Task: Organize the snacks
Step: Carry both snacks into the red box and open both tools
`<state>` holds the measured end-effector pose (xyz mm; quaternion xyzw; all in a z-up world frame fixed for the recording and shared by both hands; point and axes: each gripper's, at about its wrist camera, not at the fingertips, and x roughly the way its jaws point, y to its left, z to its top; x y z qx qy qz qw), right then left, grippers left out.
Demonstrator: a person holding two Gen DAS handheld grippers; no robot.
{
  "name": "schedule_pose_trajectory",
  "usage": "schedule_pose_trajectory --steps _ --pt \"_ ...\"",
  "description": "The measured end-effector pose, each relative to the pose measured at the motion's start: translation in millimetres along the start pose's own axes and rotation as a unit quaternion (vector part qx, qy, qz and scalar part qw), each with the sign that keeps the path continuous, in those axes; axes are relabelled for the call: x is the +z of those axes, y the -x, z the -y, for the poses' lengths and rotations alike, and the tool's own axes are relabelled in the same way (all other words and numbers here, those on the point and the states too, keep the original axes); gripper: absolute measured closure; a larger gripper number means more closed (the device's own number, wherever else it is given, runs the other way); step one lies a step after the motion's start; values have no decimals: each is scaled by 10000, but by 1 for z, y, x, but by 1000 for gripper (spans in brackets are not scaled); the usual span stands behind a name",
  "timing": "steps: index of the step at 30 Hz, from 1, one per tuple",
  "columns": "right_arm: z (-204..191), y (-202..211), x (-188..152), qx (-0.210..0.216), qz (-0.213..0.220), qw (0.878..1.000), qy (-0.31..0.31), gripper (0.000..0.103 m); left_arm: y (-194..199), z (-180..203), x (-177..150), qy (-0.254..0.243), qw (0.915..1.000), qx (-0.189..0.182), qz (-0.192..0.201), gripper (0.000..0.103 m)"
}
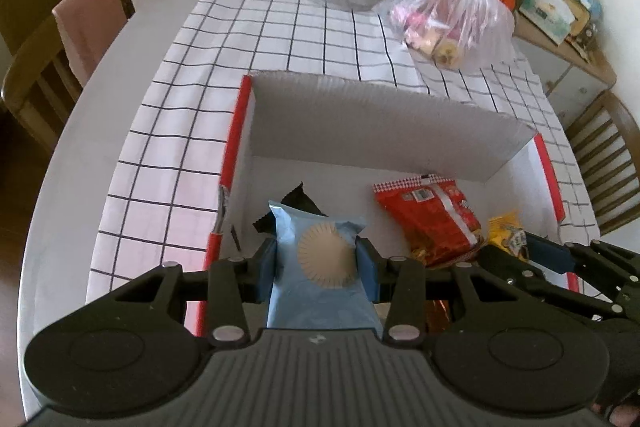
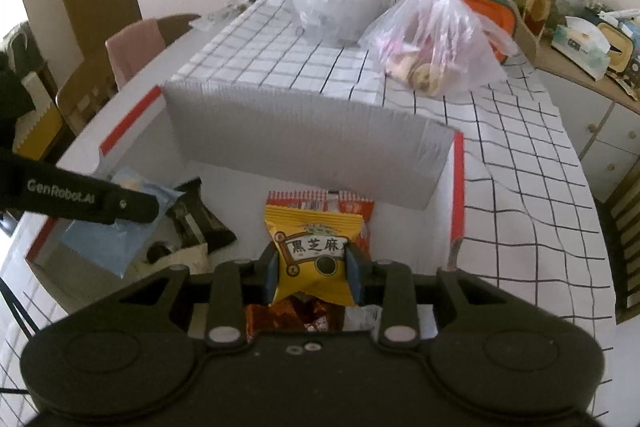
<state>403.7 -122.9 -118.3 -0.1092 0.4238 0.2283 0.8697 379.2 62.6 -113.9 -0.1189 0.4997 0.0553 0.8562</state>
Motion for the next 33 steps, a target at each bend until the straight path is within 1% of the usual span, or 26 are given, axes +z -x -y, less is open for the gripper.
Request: schedule_pose_trajectory --steps 5,9,10,15,16,18,19,20,24,26,27,28,30,32,33 --pt "0 -7 -4 12 -137 9999 51 70 -15 6 -1 -148 9997 60 -184 61" --pt "-2 -10 -8 30 -209 9998 65 70 -23 10 -3 -239 9991 37 -341 61" --pt "-2 -11 -8 32 -223 9997 78 68 -24 11 -4 -273 9990 42 -359 61" --pt "-3 -9 -10 54 -245 9997 37 64 -24 12 -6 -275 9988 40 -398 60" --pt "-3 -7 -10 57 -237 9997 30 61 -24 12 -6 -278 9988 29 -400 58" --pt "-3 -3 -11 63 -205 9998 14 57 -21 12 -7 -265 9990 4 -366 53" --pt "-3 0 -12 72 -175 9998 -8 54 -18 11 -7 -249 9991 8 -332 47" --pt "-2 2 -11 86 -148 9999 -28 53 -17 11 -7 -237 9993 1 -294 46" --pt "1 17 -10 138 -15 9998 -135 47 -5 8 -10 -180 9996 -35 -201 46" --pt "0 28 -10 163 83 9997 -155 41 4 7 -11 -140 9998 -118 -111 45" --pt "-1 33 -10 178 136 9996 -153 40 9 6 -13 -135 9998 -154 -66 44" --pt "-2 39 -11 205 195 9995 -147 39 14 6 -14 -138 9998 -162 -13 41" --pt "-4 51 -11 233 293 9992 -136 37 27 6 -18 -175 9996 -195 127 40" --pt "-7 63 -12 225 430 9988 -110 28 38 5 -21 -187 9994 -220 202 40" --pt "-8 69 -12 227 503 9984 -99 27 44 5 -22 -182 9993 -222 253 40"
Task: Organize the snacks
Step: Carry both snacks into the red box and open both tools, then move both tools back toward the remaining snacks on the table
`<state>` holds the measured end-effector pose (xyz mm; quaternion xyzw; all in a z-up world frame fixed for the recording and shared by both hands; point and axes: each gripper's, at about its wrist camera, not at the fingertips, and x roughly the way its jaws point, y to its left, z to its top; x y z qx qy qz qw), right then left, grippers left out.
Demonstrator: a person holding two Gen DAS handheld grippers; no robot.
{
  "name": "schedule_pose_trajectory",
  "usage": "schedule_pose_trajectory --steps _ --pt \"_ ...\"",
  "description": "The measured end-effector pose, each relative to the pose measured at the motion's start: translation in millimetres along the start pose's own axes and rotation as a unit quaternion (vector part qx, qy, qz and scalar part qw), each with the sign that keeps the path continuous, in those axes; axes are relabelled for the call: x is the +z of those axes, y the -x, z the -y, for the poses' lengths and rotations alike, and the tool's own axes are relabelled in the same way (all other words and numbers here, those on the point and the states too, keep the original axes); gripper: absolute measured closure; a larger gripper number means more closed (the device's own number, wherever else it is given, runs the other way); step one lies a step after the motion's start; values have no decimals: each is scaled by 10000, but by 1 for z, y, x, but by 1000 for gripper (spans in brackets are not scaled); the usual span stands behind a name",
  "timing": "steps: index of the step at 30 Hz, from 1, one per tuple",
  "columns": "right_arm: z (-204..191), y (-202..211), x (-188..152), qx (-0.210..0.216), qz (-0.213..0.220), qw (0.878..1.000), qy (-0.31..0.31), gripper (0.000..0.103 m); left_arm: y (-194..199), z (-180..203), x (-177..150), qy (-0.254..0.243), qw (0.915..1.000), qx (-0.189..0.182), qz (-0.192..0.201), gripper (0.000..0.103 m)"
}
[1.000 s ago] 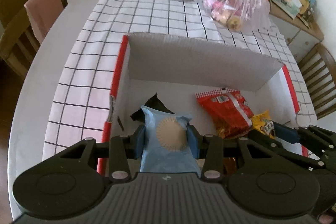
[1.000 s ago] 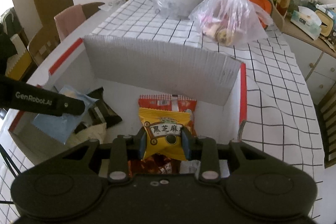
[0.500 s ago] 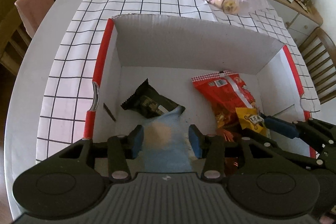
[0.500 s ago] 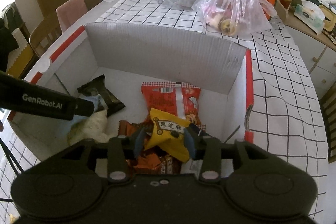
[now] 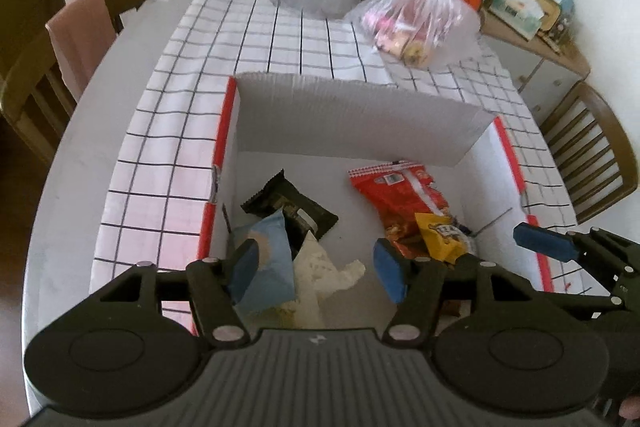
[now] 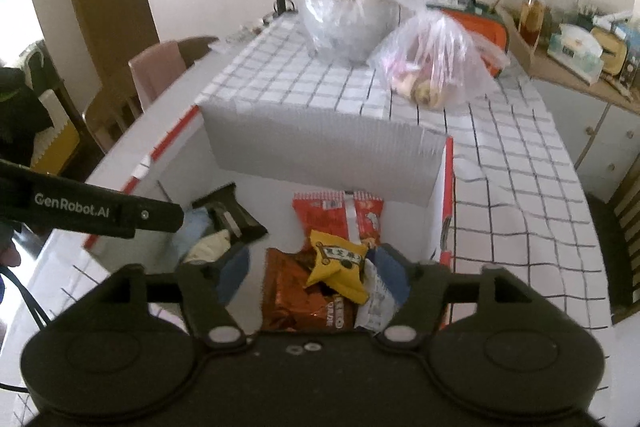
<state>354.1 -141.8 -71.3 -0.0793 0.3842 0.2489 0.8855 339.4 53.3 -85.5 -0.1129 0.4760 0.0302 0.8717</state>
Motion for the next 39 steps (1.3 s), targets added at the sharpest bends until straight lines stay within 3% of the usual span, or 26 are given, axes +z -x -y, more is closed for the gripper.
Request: schedule_pose_trajectory --steps 5,10,13,15,19,25,29,39 --pt "-7 28 -1 36 250 9997 -61 18 32 0 -10 -60 9996 -75 261 40" --pt "-15 53 -5 90 443 9989 -103 16 57 2 -21 -168 9988 -69 454 39" --pt "-20 69 -9 34 595 9981 -144 6 71 4 -29 -274 9982 -107 523 39" --pt "-22 78 -12 39 690 9975 -168 5 81 5 -35 -344 9977 -74 584 38" --pt "-29 98 -18 85 834 9963 -192 0 100 4 -47 -408 9964 -121 739 29" --pt "-34 121 -33 153 938 9953 -190 0 122 -1 -68 -401 9950 -186 891 28" --pt "-34 129 -45 149 908 9954 -273 0 131 -7 -81 -371 9949 -257 901 21" --pt "-22 135 -87 30 695 9963 -499 0 132 -15 -112 -407 9953 -357 807 15"
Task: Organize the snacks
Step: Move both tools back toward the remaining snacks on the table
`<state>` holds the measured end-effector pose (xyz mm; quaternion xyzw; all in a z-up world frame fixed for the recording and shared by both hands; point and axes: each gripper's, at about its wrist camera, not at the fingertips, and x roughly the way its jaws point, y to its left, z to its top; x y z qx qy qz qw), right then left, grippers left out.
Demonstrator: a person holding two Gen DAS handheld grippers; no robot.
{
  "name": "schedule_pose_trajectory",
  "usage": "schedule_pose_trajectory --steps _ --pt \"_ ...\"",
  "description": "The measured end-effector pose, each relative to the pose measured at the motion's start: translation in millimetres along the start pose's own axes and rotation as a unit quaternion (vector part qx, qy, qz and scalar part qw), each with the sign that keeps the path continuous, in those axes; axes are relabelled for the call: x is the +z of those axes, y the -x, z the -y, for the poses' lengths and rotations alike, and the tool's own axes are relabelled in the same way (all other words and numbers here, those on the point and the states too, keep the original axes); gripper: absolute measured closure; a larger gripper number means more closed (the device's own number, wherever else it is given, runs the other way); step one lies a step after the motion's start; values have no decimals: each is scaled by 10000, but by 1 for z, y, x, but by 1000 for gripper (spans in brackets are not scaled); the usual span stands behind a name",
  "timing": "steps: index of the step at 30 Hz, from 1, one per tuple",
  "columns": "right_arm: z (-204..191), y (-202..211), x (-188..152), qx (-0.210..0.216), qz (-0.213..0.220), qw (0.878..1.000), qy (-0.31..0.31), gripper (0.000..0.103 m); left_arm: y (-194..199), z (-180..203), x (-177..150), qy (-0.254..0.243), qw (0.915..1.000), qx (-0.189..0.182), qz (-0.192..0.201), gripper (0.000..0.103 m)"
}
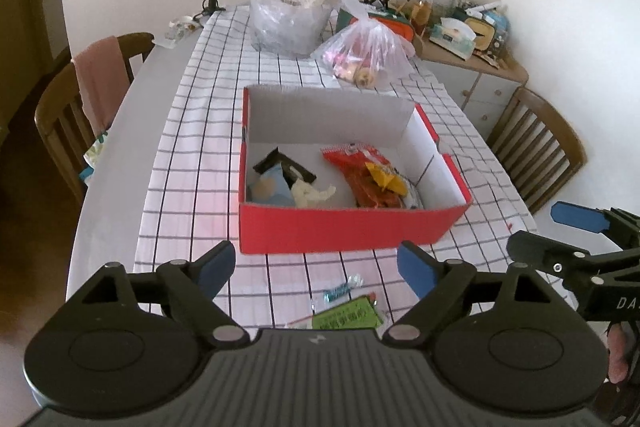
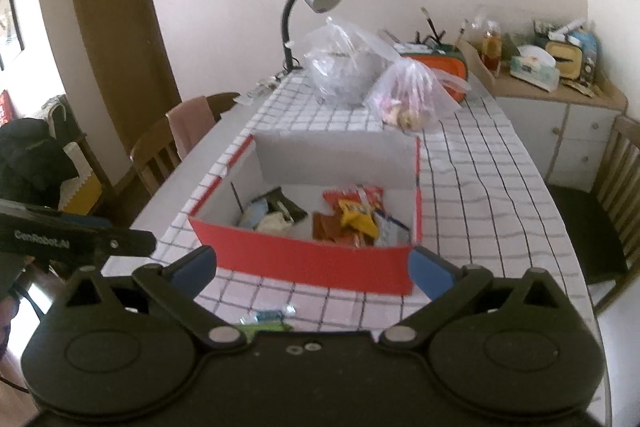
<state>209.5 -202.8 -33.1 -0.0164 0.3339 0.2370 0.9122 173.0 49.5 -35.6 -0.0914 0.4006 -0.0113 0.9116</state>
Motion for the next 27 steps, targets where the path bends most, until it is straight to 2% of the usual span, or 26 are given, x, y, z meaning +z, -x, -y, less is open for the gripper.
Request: schedule_pose_trajectory --steps 10,19,27 --pt "31 -22 -45 -447 -548 9975 -68 0 -38 9 -17 -232 9980 -37 -584 14" --pt "48 -59 -67 -375 -1030 9939 -111 1 -93 23 -29 -620 9920 238 -1069 14" --pt "55 -88 -75 -334 -1280 9912 -26 3 -140 33 -32 -1031 9848 586 -1268 14"
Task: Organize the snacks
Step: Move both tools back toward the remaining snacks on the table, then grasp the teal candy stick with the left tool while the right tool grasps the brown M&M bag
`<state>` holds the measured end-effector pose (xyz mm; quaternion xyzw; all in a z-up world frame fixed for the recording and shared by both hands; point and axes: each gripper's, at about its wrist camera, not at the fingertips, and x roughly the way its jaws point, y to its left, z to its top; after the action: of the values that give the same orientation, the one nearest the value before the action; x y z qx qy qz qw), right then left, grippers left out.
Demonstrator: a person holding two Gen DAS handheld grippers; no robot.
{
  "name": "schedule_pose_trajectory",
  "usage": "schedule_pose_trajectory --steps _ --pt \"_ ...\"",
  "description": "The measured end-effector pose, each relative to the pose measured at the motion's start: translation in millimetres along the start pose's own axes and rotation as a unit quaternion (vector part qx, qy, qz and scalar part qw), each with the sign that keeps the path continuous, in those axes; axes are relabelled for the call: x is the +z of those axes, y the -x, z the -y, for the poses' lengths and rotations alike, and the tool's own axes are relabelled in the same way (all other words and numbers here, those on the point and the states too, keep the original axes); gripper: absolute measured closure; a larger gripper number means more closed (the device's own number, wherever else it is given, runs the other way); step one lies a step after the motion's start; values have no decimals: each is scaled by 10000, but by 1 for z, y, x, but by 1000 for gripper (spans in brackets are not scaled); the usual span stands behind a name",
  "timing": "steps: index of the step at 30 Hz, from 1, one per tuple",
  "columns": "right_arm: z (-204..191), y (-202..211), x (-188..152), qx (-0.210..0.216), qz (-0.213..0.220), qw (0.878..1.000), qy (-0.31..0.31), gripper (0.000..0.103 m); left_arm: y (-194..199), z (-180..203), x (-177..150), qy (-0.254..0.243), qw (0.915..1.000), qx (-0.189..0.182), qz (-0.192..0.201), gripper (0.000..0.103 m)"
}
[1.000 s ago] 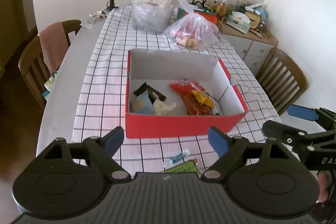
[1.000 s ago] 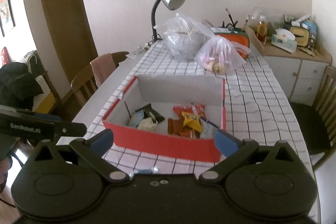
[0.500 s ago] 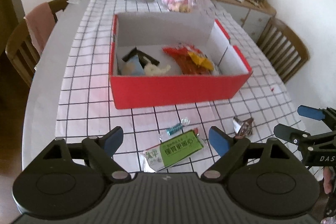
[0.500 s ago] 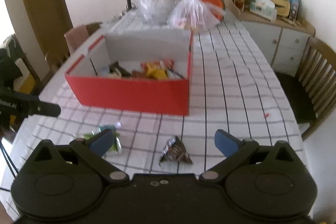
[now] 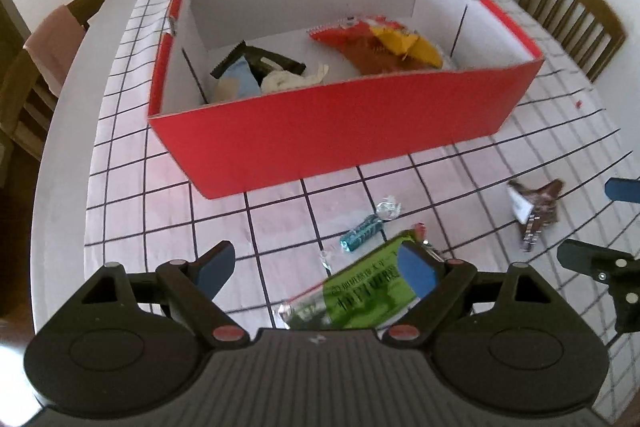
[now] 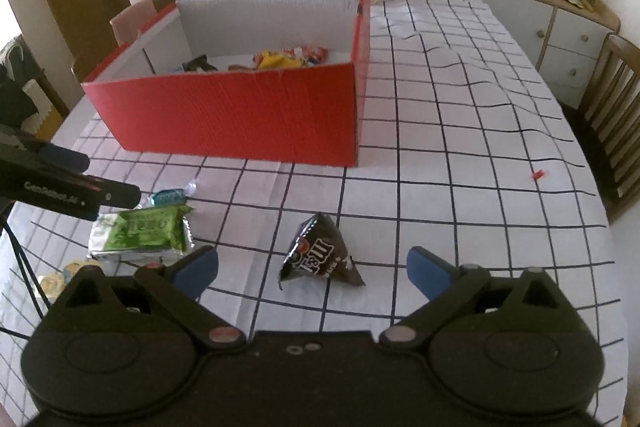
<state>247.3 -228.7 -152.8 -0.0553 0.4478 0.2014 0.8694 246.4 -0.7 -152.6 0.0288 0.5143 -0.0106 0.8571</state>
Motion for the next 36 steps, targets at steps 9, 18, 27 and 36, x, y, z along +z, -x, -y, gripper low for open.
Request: schedule_pose_trajectory --steps 9,18,27,36 --pt "6 -23 5 113 -167 9998 -29 7 -34 5 12 -114 9998 77 -173 14" --pt "4 -35 6 177 -250 9995 44 19 -51 4 12 -242 9992 98 -317 15" --pt "-1 -39 0 174 -325 9991 205 34 -59 12 12 -299 9987 -90 -412 21" --pt "-3 -39 -1 89 -219 9993 304 56 -55 24 17 -345 9978 -359 -436 60"
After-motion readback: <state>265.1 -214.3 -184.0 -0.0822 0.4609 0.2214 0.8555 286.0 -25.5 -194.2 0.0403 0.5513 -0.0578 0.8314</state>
